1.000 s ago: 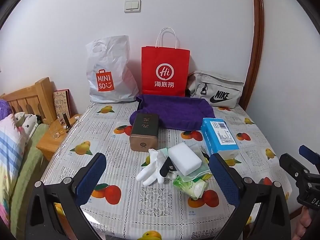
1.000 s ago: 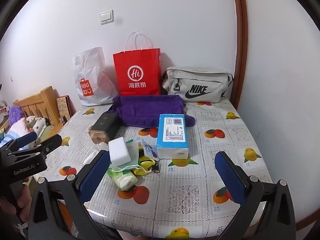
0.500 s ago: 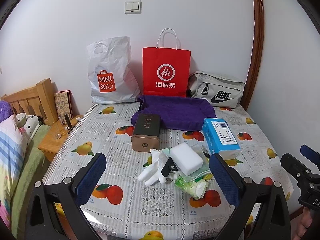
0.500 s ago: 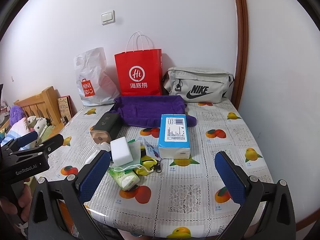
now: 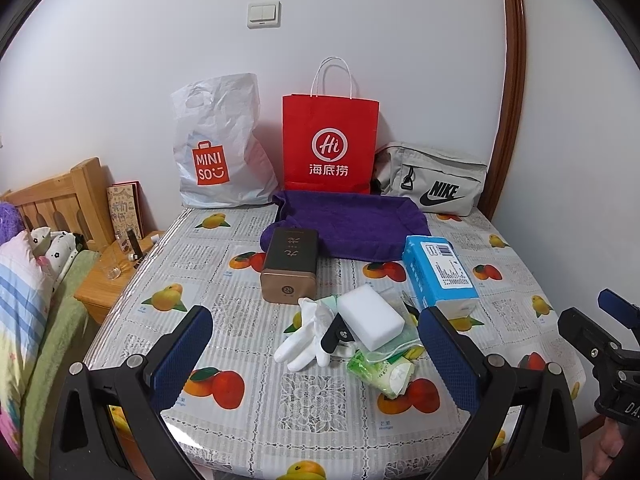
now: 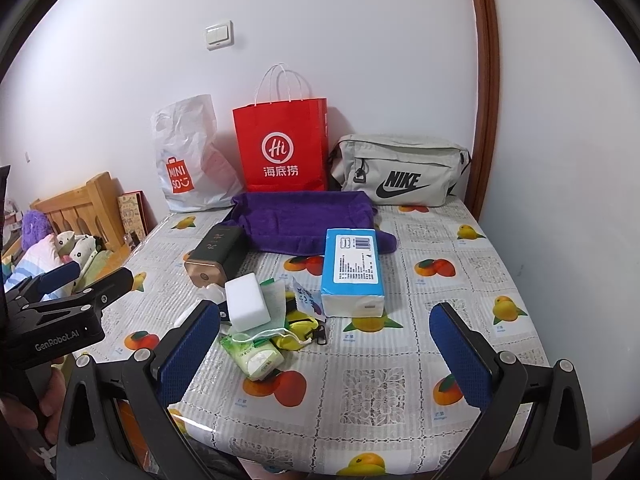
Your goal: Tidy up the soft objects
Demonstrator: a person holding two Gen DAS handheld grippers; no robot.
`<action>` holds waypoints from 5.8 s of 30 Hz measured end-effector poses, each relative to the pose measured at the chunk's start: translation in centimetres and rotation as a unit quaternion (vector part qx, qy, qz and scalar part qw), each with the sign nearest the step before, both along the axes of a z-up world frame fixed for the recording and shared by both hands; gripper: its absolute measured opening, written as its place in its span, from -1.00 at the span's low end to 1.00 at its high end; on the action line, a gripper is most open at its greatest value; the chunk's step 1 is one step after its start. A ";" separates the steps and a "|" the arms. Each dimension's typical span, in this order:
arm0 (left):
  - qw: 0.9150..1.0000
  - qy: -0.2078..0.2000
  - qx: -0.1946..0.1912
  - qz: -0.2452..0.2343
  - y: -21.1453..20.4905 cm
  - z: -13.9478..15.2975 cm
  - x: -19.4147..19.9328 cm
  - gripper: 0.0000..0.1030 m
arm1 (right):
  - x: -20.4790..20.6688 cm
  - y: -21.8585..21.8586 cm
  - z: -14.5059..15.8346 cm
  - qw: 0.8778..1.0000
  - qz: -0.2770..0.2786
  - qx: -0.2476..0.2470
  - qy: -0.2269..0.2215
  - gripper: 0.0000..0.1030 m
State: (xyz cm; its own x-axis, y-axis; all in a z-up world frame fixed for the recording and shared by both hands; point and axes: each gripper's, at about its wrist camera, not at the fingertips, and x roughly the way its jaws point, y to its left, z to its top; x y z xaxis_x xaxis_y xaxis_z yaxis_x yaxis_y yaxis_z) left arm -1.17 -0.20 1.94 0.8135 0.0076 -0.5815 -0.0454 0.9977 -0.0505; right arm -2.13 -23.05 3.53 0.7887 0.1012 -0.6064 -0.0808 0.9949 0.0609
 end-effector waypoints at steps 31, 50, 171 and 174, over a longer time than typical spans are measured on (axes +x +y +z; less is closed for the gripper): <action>1.000 -0.001 0.003 0.000 -0.2 -0.4 -0.1 1.00 | -0.2 0.3 0.2 1.000 0.004 0.001 -0.003 1.00; 1.000 -0.002 0.003 0.000 -0.1 -0.5 -0.2 1.00 | -0.3 0.5 0.3 1.000 0.004 0.001 -0.004 1.00; 0.991 0.067 -0.118 -0.016 9.8 -11.7 8.7 -0.94 | 9.0 -5.0 -16.4 0.989 0.049 0.035 0.137 -0.04; 0.992 0.075 -0.104 -0.013 9.7 -11.4 8.9 -0.94 | 9.1 -4.8 -16.4 0.989 0.049 0.030 0.140 -0.04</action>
State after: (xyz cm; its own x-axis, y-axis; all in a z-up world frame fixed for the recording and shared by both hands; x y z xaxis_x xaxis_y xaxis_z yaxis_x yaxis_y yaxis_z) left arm 7.74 9.49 -9.44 0.7158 -0.1459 -0.6829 -0.0417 0.9673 -0.2503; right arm 6.94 -27.89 -12.85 0.5757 0.2114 -0.7898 -0.1478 0.9770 0.1538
